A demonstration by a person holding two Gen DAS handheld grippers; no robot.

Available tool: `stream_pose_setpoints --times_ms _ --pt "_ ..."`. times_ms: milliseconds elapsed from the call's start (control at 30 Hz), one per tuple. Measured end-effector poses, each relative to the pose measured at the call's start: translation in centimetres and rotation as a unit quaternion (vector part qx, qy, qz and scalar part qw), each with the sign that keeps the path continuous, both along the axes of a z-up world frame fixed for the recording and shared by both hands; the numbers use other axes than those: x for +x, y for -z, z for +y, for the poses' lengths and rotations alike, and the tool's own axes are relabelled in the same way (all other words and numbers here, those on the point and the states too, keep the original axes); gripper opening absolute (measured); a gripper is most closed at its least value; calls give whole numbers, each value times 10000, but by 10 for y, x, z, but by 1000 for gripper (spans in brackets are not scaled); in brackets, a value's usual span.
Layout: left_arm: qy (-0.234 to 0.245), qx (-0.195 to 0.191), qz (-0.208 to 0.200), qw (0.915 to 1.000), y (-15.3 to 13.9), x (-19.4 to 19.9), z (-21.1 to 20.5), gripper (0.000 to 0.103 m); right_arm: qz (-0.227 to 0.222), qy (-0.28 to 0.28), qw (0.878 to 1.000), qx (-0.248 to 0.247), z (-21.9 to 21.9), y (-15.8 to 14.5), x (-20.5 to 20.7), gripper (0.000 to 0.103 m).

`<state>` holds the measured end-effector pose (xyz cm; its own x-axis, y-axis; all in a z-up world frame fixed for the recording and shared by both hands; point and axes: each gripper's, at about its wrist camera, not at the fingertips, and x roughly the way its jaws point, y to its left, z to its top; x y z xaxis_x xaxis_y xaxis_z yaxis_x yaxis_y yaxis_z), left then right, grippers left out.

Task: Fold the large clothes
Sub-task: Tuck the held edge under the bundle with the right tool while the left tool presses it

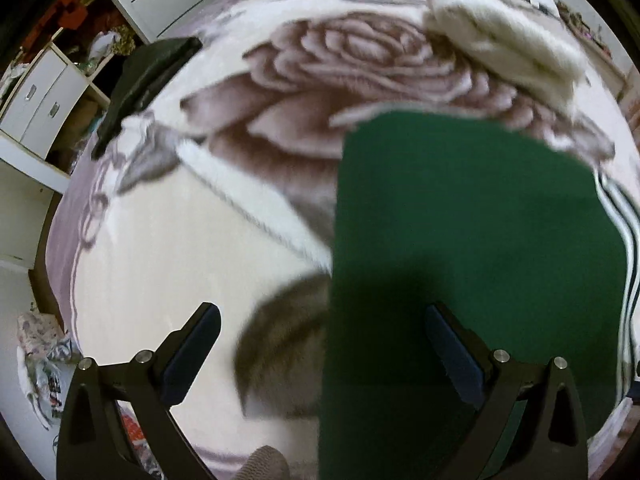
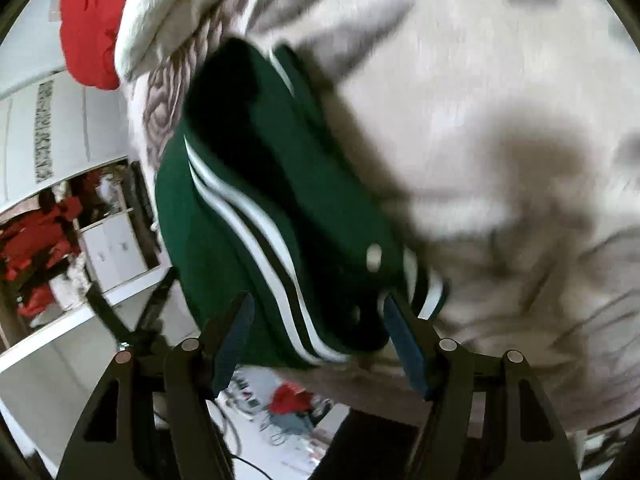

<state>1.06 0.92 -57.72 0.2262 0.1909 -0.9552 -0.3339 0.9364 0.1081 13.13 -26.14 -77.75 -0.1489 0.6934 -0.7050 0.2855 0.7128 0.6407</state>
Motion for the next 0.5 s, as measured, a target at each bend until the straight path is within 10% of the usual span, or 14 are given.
stream_pose_setpoints --times_ms 67,133,233,500 --pt "32 129 -57 9999 3 -4 -7 103 -143 10 9998 138 13 9 -12 66" --pt "113 295 -69 9995 1 -4 -10 103 -445 -160 9986 -233 31 12 -14 25" --pt "186 297 -101 9993 -1 -5 -9 103 -442 434 9972 -409 18 5 -27 3" --pt "341 236 -114 9991 4 -8 -15 103 -165 365 9948 -934 5 21 -57 3"
